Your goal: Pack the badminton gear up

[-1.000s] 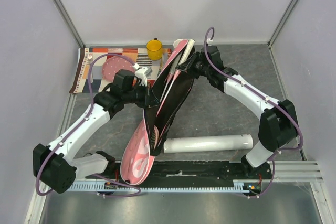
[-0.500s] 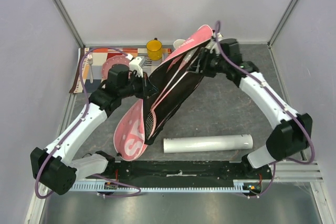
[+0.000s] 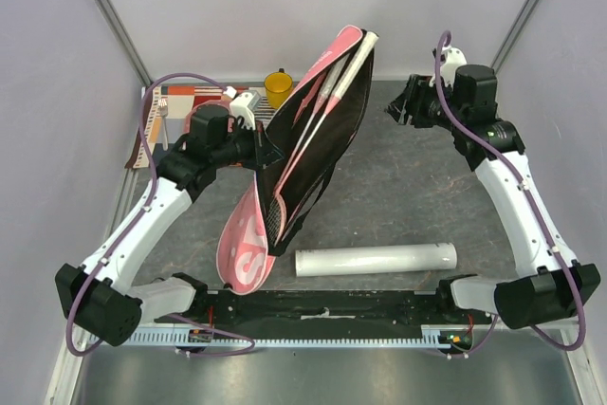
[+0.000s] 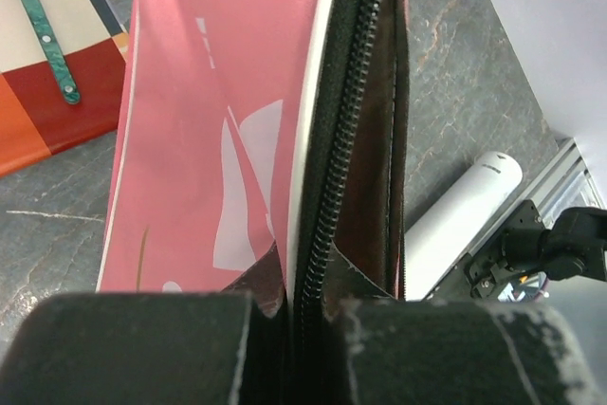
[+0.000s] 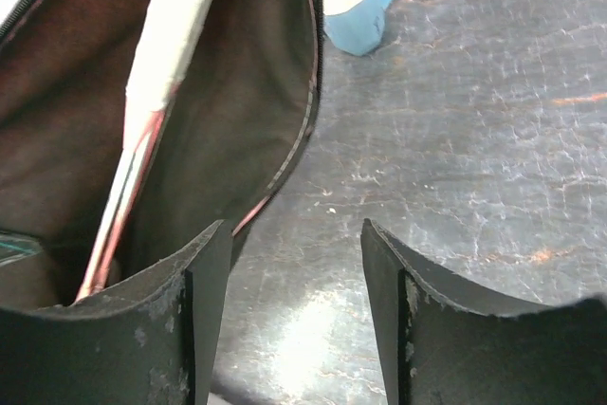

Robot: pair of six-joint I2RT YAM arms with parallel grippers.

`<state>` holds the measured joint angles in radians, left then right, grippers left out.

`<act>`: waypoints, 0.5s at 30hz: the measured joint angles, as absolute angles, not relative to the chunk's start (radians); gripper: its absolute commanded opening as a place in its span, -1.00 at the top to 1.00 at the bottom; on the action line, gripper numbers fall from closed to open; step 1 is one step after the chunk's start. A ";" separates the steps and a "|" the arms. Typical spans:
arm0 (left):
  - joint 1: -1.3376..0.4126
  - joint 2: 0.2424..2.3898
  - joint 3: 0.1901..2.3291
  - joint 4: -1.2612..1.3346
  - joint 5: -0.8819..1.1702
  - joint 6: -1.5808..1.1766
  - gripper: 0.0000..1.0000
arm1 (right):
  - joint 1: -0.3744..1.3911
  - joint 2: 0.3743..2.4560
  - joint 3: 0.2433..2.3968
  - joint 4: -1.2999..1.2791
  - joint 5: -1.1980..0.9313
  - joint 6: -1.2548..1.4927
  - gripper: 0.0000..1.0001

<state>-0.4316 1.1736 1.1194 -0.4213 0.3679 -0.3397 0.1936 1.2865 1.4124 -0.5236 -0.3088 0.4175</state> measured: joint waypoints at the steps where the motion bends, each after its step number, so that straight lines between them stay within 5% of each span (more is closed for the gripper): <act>1: -0.431 1.179 1.125 -0.430 0.376 -0.338 0.95 | 0.184 1.282 1.391 -0.507 -0.313 0.409 -0.25; 15: -0.427 1.188 1.174 -0.500 0.440 -0.316 0.95 | 0.178 1.573 1.399 -0.259 -0.439 0.408 -0.25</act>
